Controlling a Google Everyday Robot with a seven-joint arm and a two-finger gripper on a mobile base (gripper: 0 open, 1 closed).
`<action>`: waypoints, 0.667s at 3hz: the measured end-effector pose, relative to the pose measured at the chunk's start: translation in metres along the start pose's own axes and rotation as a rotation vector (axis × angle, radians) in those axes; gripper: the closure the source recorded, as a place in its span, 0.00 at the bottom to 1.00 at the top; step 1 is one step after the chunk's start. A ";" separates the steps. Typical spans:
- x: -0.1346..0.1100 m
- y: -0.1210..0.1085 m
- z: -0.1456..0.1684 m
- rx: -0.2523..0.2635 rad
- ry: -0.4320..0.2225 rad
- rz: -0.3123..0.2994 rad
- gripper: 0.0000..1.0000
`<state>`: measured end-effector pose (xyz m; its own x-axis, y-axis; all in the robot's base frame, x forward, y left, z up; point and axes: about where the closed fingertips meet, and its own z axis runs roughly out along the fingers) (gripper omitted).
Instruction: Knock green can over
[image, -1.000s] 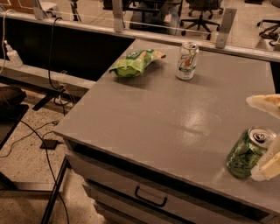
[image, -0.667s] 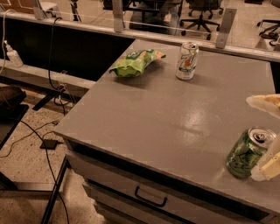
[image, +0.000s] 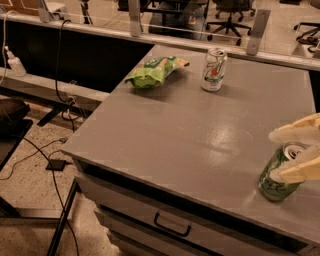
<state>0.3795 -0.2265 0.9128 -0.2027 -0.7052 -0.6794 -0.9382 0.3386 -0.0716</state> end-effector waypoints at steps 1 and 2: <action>-0.002 0.001 0.000 0.000 0.001 -0.003 0.64; -0.005 0.001 0.000 -0.009 -0.024 0.001 0.87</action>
Offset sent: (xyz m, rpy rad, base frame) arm 0.0007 0.0026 0.0049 0.0682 0.0047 0.0076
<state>0.3795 -0.2229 0.9161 -0.1971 -0.6895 -0.6970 -0.9405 0.3338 -0.0642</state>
